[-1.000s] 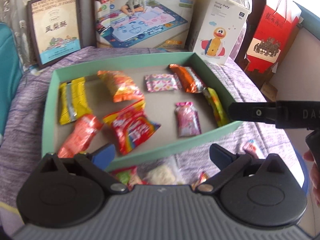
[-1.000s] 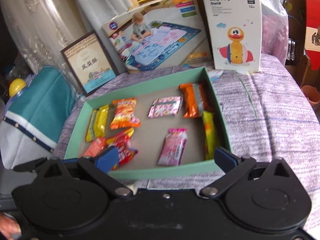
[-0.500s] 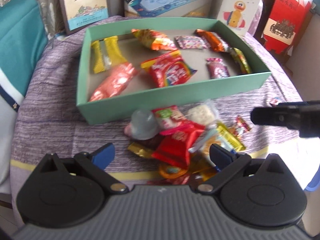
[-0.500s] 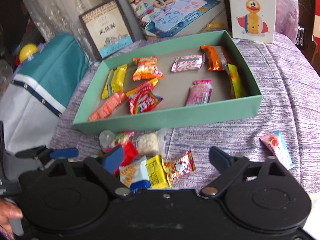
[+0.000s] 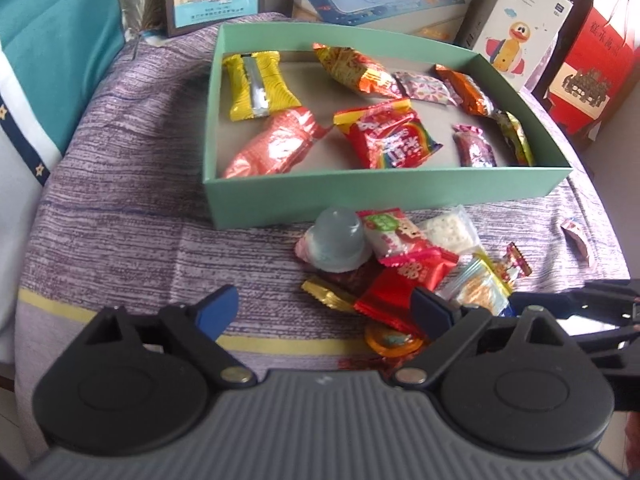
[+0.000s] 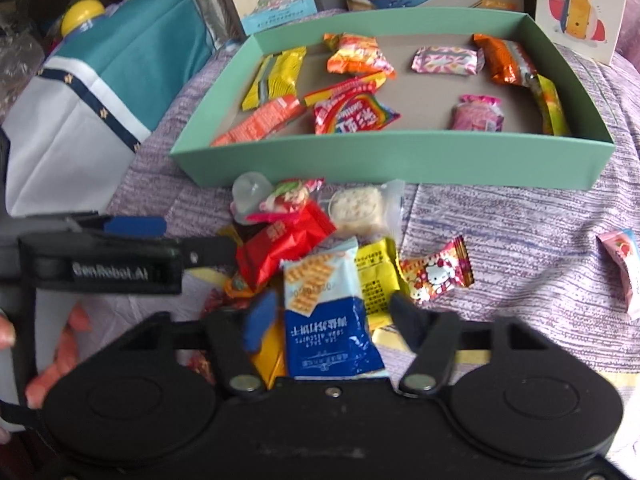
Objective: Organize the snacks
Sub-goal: 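Move both tools back to the snack pile beside the tray, then grasp the red square snack with left tool while right tool grasps blue biscuit pack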
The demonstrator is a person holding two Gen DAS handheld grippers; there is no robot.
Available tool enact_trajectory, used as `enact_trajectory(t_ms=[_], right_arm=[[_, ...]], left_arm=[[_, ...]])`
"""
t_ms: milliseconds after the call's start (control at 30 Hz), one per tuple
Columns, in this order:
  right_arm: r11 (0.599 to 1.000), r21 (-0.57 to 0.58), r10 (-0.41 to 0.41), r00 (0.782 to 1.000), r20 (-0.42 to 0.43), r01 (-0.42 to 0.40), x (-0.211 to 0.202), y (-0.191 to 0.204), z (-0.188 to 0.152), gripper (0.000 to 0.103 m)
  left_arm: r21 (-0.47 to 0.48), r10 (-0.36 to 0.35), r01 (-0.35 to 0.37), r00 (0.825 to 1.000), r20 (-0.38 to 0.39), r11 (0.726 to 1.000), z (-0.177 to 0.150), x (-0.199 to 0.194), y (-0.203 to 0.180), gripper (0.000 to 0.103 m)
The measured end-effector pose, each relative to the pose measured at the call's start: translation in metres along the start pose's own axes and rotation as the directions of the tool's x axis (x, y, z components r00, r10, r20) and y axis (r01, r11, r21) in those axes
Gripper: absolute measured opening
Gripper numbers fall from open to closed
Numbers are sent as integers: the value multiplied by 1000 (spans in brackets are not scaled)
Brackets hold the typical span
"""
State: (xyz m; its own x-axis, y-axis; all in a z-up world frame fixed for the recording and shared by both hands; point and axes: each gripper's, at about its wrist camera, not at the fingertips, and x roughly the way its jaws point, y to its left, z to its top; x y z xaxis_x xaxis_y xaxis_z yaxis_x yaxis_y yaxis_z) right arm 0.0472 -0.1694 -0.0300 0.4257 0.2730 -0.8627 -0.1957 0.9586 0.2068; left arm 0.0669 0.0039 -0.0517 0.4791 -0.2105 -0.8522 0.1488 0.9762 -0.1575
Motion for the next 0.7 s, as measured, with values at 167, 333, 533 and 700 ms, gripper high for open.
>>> enact_trajectory(t_ms=[167,333,533,700], right_arm=[[997,68,-27,999,47,24,-10,-25,-3,40],[986,164,-51,996,69,39,-17,-59,-10,40],[968,246,-83,992,91,58,-24,-95,-20,40],[958,284,-60,992,109,27,-22,-108,-23,40]], left_arm=[[73,-50,51,998,-25,996,5,10,-27,73],[149,-49,60,996,-73,987,8,34,-56,68],[202,-59,65,998,-39,977,12,33,-82,33],[203,-42,49,999,-34,978,4,26,-84,33]])
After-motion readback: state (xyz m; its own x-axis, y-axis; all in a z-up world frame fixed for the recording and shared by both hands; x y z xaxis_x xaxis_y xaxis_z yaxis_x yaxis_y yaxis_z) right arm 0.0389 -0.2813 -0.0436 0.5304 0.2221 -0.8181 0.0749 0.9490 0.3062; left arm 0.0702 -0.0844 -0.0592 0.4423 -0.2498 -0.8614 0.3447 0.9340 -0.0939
